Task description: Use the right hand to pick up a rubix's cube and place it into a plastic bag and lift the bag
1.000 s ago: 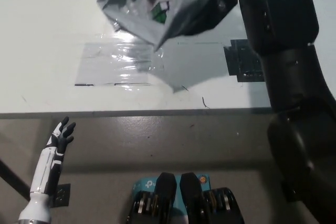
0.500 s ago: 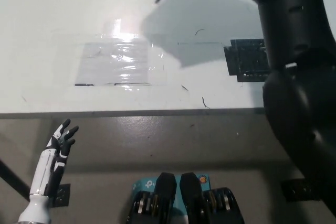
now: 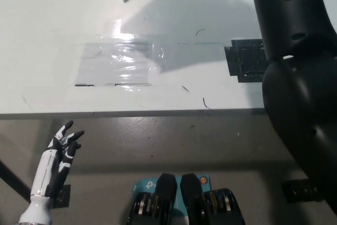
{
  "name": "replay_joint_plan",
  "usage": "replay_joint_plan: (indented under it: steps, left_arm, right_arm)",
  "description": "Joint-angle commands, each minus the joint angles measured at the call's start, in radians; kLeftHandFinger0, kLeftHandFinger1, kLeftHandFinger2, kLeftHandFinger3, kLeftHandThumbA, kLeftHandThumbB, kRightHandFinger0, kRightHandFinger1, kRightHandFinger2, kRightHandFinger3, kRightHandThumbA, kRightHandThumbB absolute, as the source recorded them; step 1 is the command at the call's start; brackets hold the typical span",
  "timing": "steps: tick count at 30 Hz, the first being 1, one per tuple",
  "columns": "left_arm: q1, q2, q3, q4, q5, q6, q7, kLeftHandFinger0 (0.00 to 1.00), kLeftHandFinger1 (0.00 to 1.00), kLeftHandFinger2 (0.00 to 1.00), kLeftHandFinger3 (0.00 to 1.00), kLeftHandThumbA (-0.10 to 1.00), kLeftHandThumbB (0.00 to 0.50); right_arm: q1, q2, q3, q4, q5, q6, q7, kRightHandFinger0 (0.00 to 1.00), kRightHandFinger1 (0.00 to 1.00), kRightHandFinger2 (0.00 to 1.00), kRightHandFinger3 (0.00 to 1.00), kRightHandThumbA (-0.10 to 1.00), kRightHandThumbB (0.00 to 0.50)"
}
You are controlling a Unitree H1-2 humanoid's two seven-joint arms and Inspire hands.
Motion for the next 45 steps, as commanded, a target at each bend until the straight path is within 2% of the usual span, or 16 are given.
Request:
replay_joint_plan:
  steps: [1, 4, 8, 14, 17, 20, 24, 28, 29, 32, 34, 35, 36, 38, 39, 45]
  left_arm:
    - [0.001, 0.016, 0.000, -0.024, -0.019, -0.035, -0.013, 0.82, 0.87, 0.80, 0.95, 0.86, 0.037]
    - [0.001, 0.016, -0.002, -0.024, -0.013, -0.037, -0.012, 0.81, 0.86, 0.80, 0.95, 0.86, 0.019]
    - [0.002, 0.015, -0.002, -0.035, -0.017, -0.015, -0.016, 0.80, 0.85, 0.79, 0.95, 0.83, 0.030]
    - [-0.005, 0.020, -0.005, -0.034, -0.008, -0.017, -0.019, 0.78, 0.84, 0.78, 0.96, 0.86, 0.034]
    - [-0.003, 0.020, -0.007, -0.041, -0.001, -0.011, -0.019, 0.78, 0.84, 0.78, 0.96, 0.87, 0.039]
    - [-0.006, 0.019, -0.007, -0.045, -0.004, 0.004, -0.021, 0.81, 0.86, 0.79, 0.97, 0.88, 0.053]
    - [-0.004, 0.020, -0.006, -0.048, -0.008, 0.014, -0.025, 0.83, 0.87, 0.80, 0.98, 0.88, 0.060]
    - [-0.006, 0.027, -0.013, -0.047, 0.008, 0.014, -0.030, 0.86, 0.86, 0.78, 0.99, 0.90, 0.067]
    - [-0.005, 0.027, -0.014, -0.049, 0.011, 0.015, -0.030, 0.86, 0.86, 0.78, 1.00, 0.90, 0.067]
    - [0.002, 0.027, -0.013, -0.051, 0.007, 0.017, -0.030, 0.87, 0.85, 0.78, 0.99, 0.90, 0.067]
    - [0.005, 0.028, -0.012, -0.044, 0.008, 0.000, -0.028, 0.87, 0.84, 0.76, 0.99, 0.89, 0.054]
    - [0.007, 0.030, -0.012, -0.040, 0.009, -0.007, -0.029, 0.86, 0.84, 0.76, 0.99, 0.89, 0.056]
    - [0.009, 0.031, -0.012, -0.040, 0.008, -0.009, -0.029, 0.86, 0.84, 0.76, 0.99, 0.89, 0.057]
    - [0.014, 0.030, -0.012, -0.040, 0.007, -0.009, -0.028, 0.85, 0.84, 0.75, 0.99, 0.89, 0.065]
    - [0.027, 0.026, -0.014, -0.045, 0.007, -0.010, -0.029, 0.84, 0.82, 0.74, 0.98, 0.88, 0.064]
    - [0.057, 0.012, -0.023, -0.050, 0.008, -0.006, -0.028, 0.85, 0.80, 0.72, 0.99, 0.87, 0.074]
  right_arm:
    - [-0.013, 0.014, 0.015, 0.022, -0.003, -0.095, 0.006, 0.00, 0.27, 0.76, 0.17, -0.10, 0.122]
    - [0.007, 0.025, 0.020, 0.057, -0.002, -0.122, 0.006, 0.00, 0.27, 0.76, 0.13, -0.10, 0.124]
    - [0.040, 0.043, 0.036, 0.139, -0.013, -0.161, 0.011, 0.00, 0.27, 0.69, 0.49, -0.10, 0.117]
    - [0.103, 0.068, 0.065, 0.205, -0.027, -0.205, 0.028, 0.00, 0.24, 0.72, 0.62, -0.10, 0.134]
    - [0.126, 0.082, 0.084, 0.231, -0.038, -0.223, 0.022, 0.00, 0.24, 0.66, 0.87, -0.10, 0.141]
    - [0.124, 0.093, 0.102, 0.261, -0.052, -0.220, 0.006, 0.00, 0.17, 0.48, 0.51, -0.10, 0.137]
    - [0.119, 0.090, 0.107, 0.254, -0.050, -0.241, 0.012, 0.00, 0.04, 0.35, 0.66, -0.10, 0.120]
    - [0.123, 0.076, 0.090, 0.244, -0.031, -0.251, 0.009, 0.00, 0.00, 0.25, 0.59, -0.10, 0.129]
    - [0.124, 0.071, 0.089, 0.247, -0.029, -0.256, 0.014, 0.00, 0.00, 0.23, 0.44, -0.10, 0.125]
    - [0.127, 0.051, 0.103, 0.286, -0.049, -0.261, 0.010, 0.00, 0.08, 0.45, 0.21, -0.10, 0.130]
    - [0.125, 0.029, 0.180, 0.334, -0.136, -0.246, -0.021, 0.00, 0.10, 0.54, 0.38, -0.10, 0.148]
    - [0.117, 0.012, 0.250, 0.377, -0.203, -0.213, -0.025, 0.52, 0.77, 1.00, 0.79, 0.05, 0.212]
    - [0.112, 0.004, 0.292, 0.401, -0.237, -0.199, -0.022, 0.70, 0.87, 1.00, 0.87, 0.16, 0.256]
    - [0.106, -0.011, 0.380, 0.434, -0.293, -0.187, 0.008, 0.76, 0.90, 1.00, 1.00, 0.32, 0.314]
    - [0.106, -0.022, 0.460, 0.442, -0.353, -0.157, 0.038, 1.00, 1.00, 1.00, 1.00, 0.56, 0.453]
    - [0.080, -0.043, 0.612, 0.425, -0.421, -0.096, 0.113, 1.00, 1.00, 1.00, 1.00, 0.69, 0.500]
